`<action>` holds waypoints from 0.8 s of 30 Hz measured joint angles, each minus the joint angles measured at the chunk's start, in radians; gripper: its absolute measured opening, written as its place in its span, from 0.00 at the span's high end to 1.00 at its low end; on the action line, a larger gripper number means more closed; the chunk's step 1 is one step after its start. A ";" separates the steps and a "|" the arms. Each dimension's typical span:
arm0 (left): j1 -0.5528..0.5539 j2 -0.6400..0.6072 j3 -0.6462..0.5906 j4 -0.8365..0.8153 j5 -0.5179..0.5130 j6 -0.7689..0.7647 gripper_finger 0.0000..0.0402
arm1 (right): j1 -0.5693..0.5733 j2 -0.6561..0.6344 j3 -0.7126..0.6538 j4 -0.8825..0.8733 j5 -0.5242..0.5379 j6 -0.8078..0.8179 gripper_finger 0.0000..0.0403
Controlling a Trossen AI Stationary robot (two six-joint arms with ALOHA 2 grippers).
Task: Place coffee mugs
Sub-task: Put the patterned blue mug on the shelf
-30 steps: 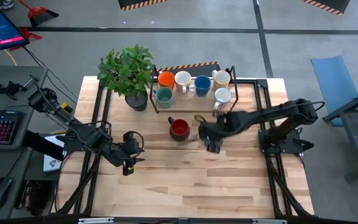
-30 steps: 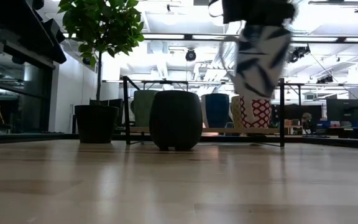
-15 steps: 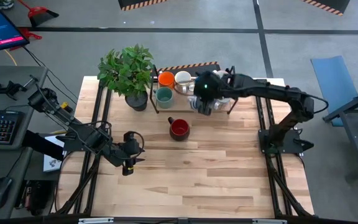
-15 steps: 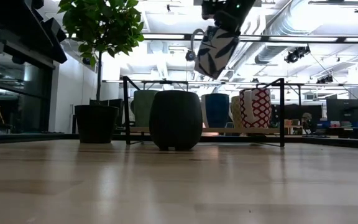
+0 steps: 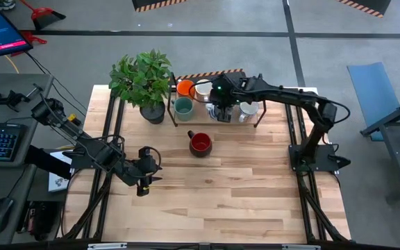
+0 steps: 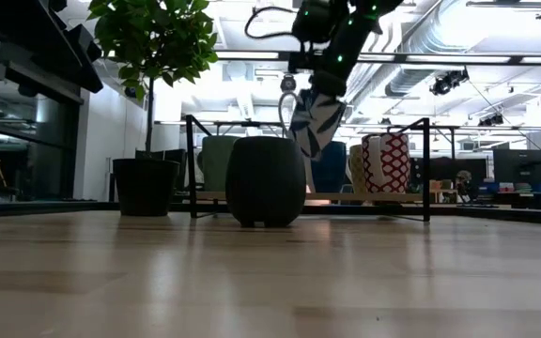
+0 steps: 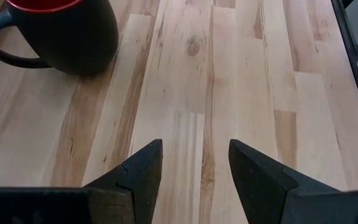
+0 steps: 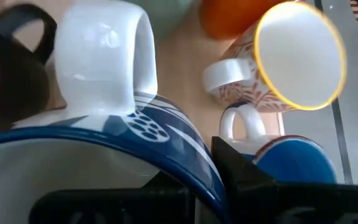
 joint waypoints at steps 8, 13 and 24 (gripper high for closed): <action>0.000 0.000 0.000 0.002 0.000 0.000 0.57 | -0.014 0.035 0.000 -0.021 0.009 -0.040 0.99; 0.000 0.000 0.000 0.005 0.000 0.002 0.57 | -0.024 0.037 -0.006 -0.086 0.010 -0.039 0.99; 0.000 0.000 0.000 0.006 -0.009 0.000 0.57 | -0.026 0.036 -0.033 -0.104 0.072 -0.032 0.99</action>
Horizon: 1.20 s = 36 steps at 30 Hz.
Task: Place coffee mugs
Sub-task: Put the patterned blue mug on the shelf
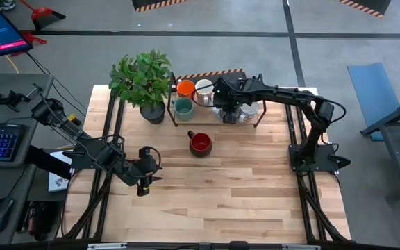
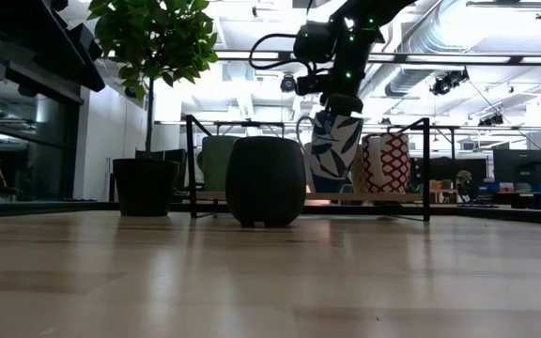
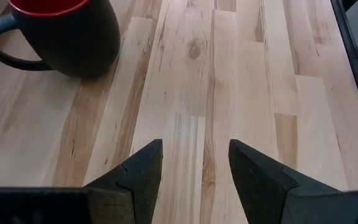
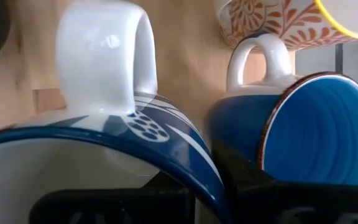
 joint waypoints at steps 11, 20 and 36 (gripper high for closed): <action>0.000 0.000 0.000 0.000 -0.009 0.000 0.57 | -0.033 0.000 0.000 -0.008 -0.014 0.013 0.99; 0.000 0.000 0.000 0.000 -0.010 0.000 0.57 | -0.036 0.034 0.000 -0.028 -0.021 0.000 0.99; 0.000 0.000 0.000 0.000 -0.011 0.000 0.57 | -0.038 0.083 0.000 -0.003 -0.010 -0.025 0.89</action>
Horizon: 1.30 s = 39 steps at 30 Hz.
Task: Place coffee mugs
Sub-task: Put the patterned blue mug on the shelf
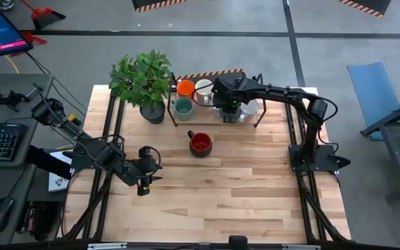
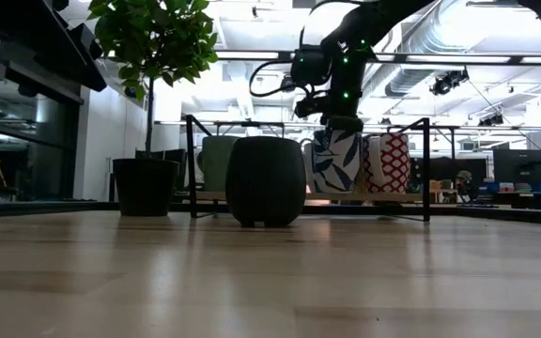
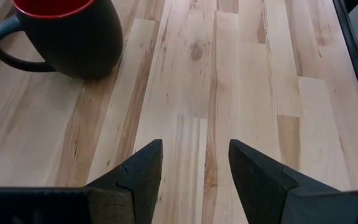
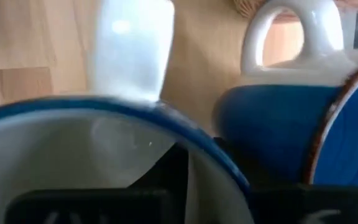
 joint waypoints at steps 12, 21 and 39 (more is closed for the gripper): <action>0.000 0.000 0.000 0.000 0.000 -0.015 0.57 | -0.004 0.000 0.000 -0.001 0.038 0.000 0.83; 0.000 0.000 0.000 0.000 0.000 -0.016 0.57 | -0.005 -0.002 0.001 -0.001 0.070 0.000 0.82; 0.000 0.000 0.000 0.000 0.000 -0.019 0.57 | -0.006 0.000 0.093 -0.038 0.087 0.003 0.82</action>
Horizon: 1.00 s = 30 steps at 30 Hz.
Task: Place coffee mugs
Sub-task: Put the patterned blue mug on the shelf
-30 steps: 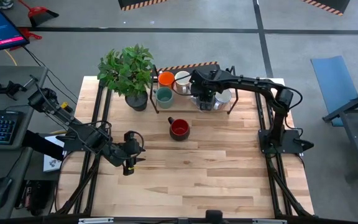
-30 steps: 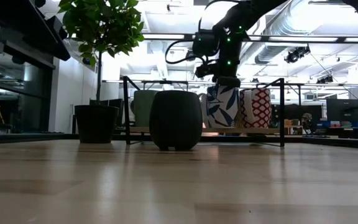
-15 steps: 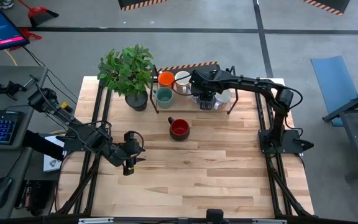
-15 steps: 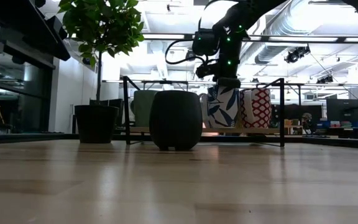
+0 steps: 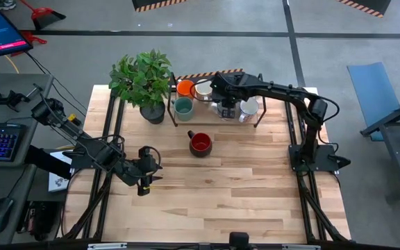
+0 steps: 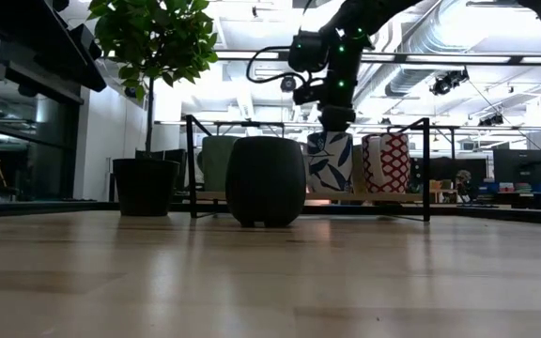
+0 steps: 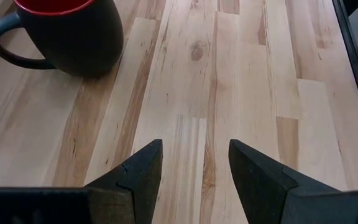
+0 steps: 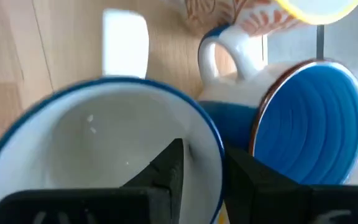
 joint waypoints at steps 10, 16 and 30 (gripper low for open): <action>0.000 0.000 0.000 0.000 0.000 0.001 0.57 | 0.000 0.000 0.000 -0.023 0.060 0.024 0.82; 0.000 0.000 0.000 0.000 0.000 0.001 0.57 | 0.007 0.000 0.000 -0.023 0.062 0.024 0.82; 0.000 0.000 0.000 0.000 0.000 0.001 0.57 | 0.008 -0.051 0.000 -0.049 0.062 0.062 0.82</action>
